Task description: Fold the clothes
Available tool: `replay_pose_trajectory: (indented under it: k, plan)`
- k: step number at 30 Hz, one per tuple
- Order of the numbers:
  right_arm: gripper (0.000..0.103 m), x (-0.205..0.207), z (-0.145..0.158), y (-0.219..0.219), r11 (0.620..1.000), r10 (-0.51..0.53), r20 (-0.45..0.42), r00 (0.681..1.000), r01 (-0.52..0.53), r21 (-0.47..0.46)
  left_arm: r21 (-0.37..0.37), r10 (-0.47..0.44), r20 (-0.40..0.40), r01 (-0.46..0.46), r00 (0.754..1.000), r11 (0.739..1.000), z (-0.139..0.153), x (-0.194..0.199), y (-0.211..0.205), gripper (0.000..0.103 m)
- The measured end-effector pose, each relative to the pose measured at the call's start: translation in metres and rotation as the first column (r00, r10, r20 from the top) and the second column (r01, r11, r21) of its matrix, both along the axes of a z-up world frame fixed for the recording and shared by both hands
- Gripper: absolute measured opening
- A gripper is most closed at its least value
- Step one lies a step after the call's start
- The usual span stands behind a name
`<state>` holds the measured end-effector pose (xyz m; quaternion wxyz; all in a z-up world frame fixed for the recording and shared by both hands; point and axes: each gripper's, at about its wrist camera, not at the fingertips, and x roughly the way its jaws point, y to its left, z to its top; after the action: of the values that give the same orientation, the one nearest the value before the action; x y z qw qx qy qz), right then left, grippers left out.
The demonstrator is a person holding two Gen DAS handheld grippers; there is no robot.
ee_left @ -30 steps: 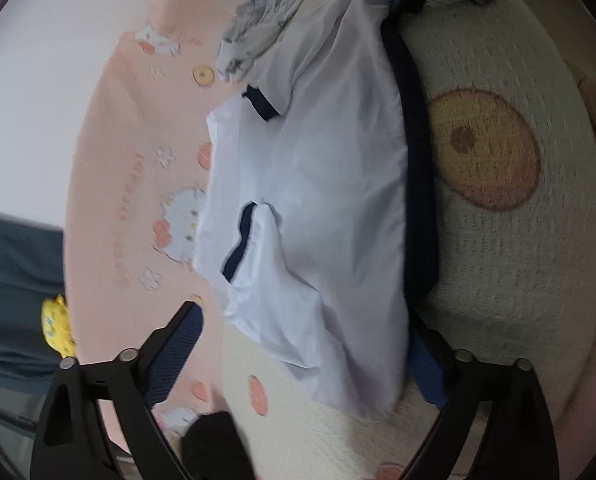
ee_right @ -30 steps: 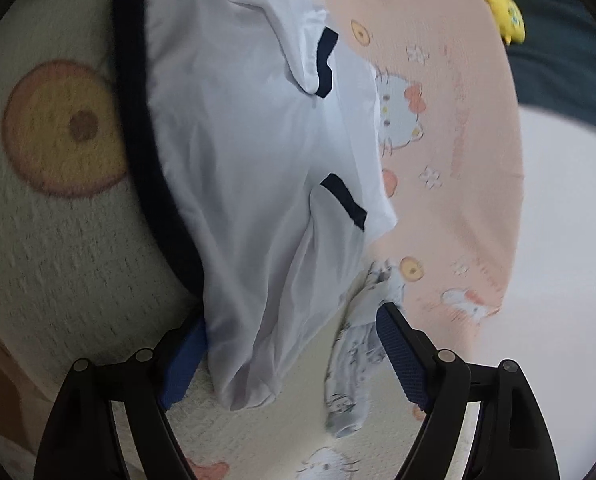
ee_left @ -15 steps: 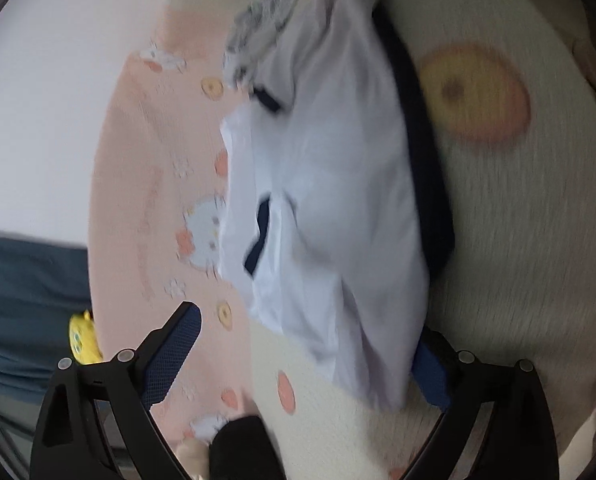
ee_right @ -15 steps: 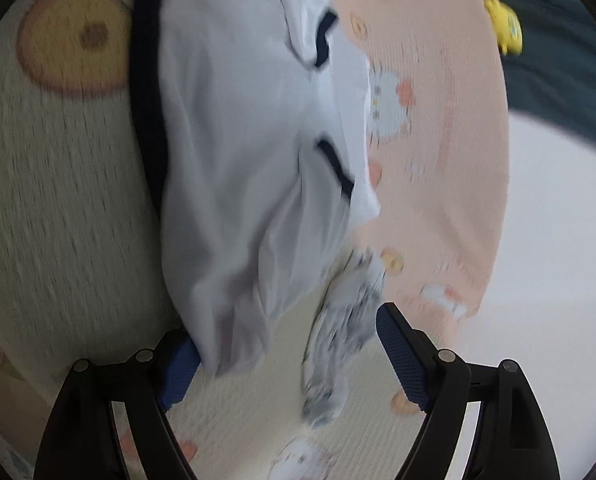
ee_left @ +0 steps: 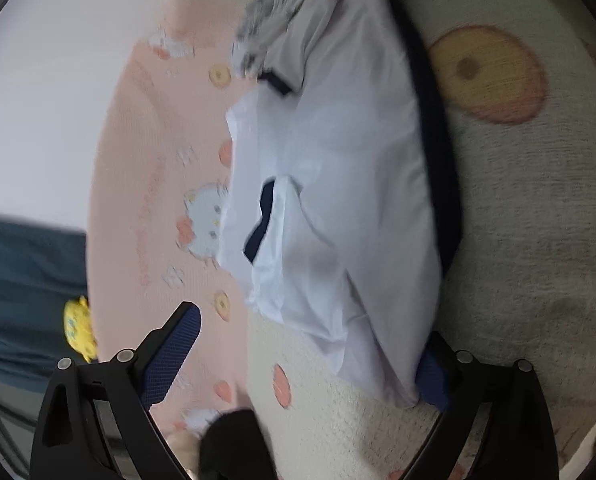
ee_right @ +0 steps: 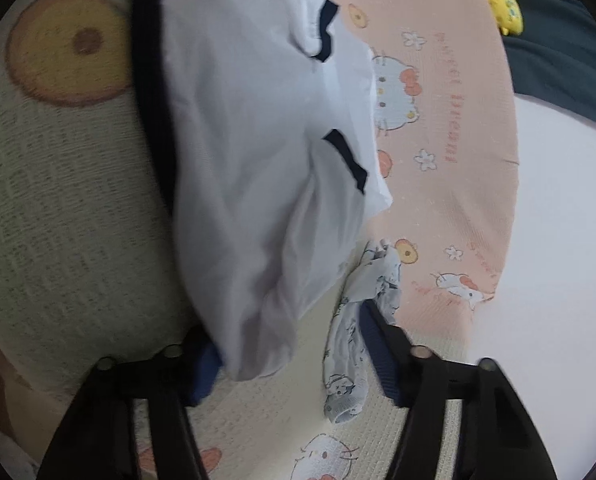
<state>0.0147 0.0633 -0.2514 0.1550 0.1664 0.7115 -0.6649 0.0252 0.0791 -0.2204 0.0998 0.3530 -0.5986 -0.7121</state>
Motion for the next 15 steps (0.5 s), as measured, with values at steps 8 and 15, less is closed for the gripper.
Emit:
replay_pose_trajectory:
  k: [8, 15]
  plan:
    - [0.010, 0.015, -0.025, 0.001, 0.999, -0.016, -0.013, 1.000, 0.017, 0.052, 0.105, 0.071, 0.021, -0.073, 0.997, 0.992, 0.005, -0.004, -0.001, 0.088]
    - [0.010, 0.019, -0.021, 0.006, 0.999, -0.026, 0.007, 1.000, 0.025, 0.033, 0.208, 0.138, 0.059, -0.147, 0.989, 0.967, 0.014, -0.013, -0.005, 0.086]
